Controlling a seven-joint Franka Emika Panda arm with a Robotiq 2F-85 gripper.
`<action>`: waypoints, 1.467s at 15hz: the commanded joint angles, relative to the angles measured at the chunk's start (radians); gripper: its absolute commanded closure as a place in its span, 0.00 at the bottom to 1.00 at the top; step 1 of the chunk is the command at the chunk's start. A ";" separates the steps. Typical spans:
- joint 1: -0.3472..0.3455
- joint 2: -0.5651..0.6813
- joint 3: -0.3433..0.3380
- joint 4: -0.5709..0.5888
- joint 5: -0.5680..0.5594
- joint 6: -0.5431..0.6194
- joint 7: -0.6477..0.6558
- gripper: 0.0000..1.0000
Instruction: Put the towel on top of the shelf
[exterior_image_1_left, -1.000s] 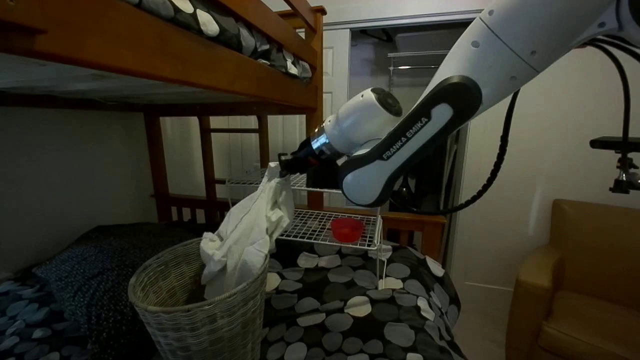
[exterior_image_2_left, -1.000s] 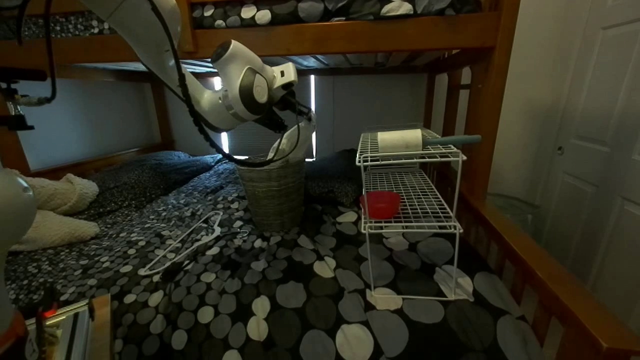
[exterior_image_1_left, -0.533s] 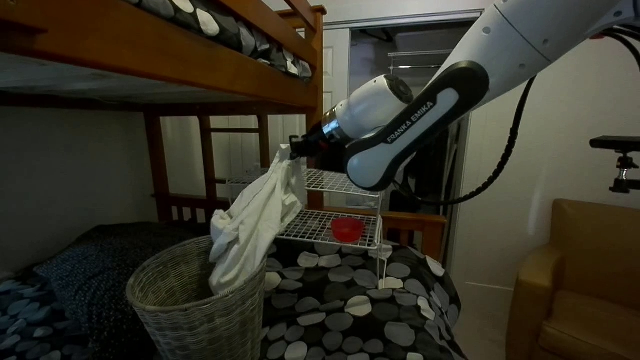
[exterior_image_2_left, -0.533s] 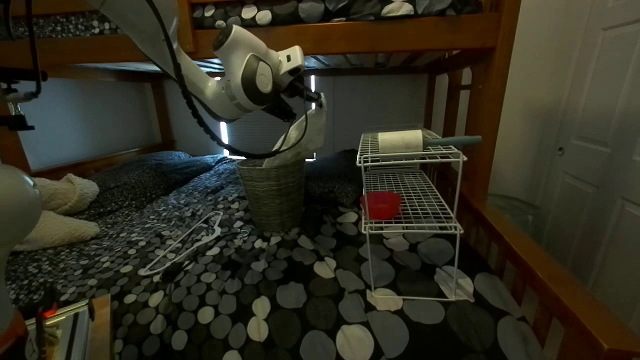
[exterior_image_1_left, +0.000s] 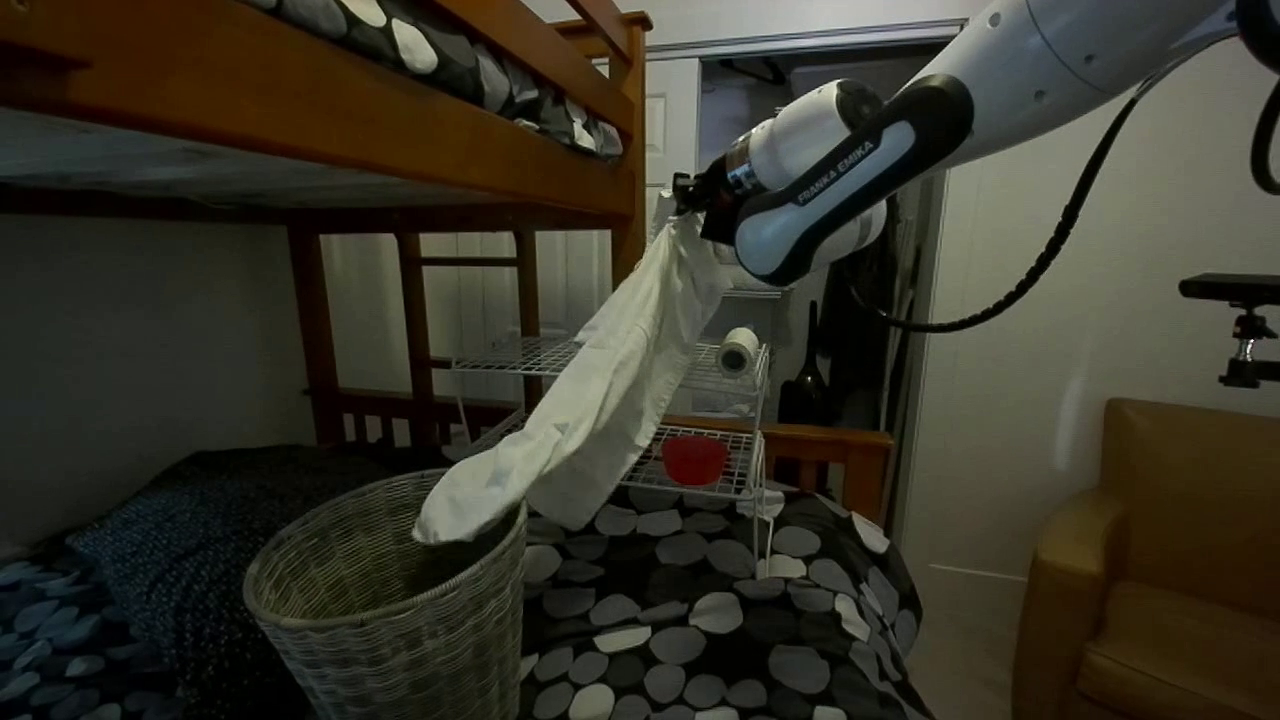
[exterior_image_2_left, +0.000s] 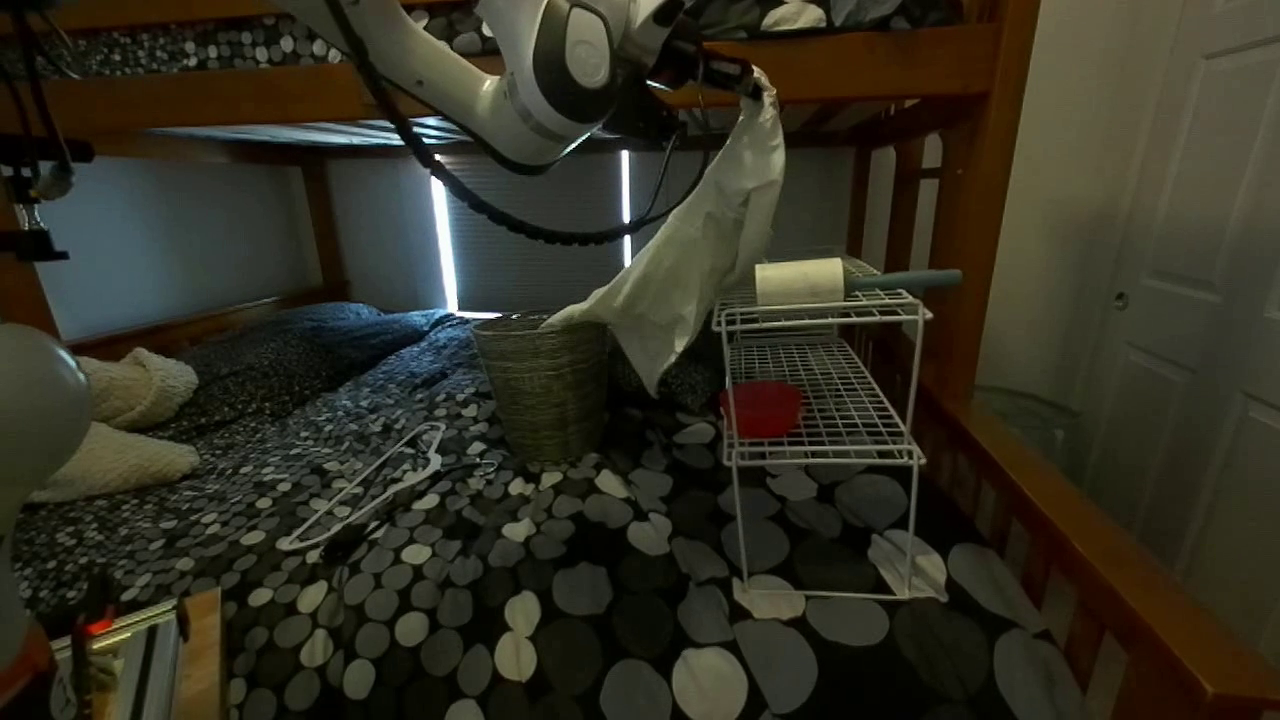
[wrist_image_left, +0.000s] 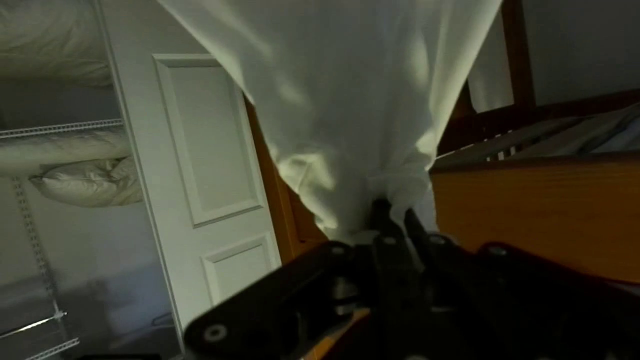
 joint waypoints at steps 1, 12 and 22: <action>-0.022 0.070 0.005 0.038 0.071 0.017 0.068 0.99; -0.214 0.106 0.106 0.328 0.181 -0.020 0.185 0.99; -0.502 0.543 -0.023 0.789 0.558 -0.260 0.503 0.99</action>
